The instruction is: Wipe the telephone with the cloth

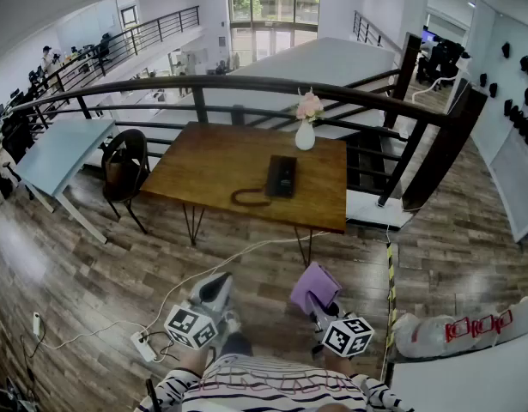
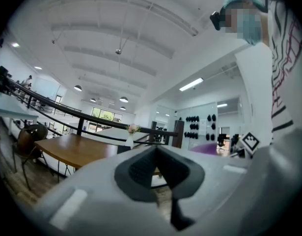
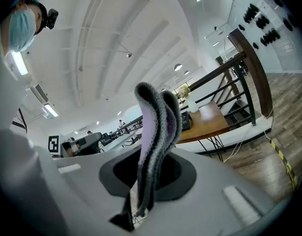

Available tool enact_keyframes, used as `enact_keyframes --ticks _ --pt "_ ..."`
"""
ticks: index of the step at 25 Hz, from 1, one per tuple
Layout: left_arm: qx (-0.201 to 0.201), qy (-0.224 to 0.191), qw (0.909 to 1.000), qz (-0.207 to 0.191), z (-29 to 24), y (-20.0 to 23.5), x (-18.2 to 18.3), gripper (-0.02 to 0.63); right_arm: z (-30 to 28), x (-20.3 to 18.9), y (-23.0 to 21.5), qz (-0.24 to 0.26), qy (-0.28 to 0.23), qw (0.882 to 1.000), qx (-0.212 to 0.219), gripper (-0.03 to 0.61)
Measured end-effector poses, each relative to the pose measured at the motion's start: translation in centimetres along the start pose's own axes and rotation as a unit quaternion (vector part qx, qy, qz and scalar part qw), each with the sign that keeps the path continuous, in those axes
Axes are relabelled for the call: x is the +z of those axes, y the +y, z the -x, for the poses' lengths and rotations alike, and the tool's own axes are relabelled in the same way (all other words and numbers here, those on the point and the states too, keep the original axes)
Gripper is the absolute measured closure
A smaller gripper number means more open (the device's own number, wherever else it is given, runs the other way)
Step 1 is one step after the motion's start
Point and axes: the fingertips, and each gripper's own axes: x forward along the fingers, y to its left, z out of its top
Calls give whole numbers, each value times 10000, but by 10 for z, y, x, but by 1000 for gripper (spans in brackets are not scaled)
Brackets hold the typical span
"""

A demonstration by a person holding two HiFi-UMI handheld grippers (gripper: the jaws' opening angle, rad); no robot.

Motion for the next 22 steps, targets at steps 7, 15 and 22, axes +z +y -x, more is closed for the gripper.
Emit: enact_keyframes --ticks 7,15,22 --pt "-22 -18 9999 117 -2 6 -1 614 -9 4 4 -144 -50 9998 134 529" --pt "-211 -31 9994 276 -25 43 -2 614 -49 15 -2 -209 -96 9997 -4 529" --pt "-395 -46 9984 407 -69 108 12 614 -114 44 -13 -279 -150 9992 -254 529"
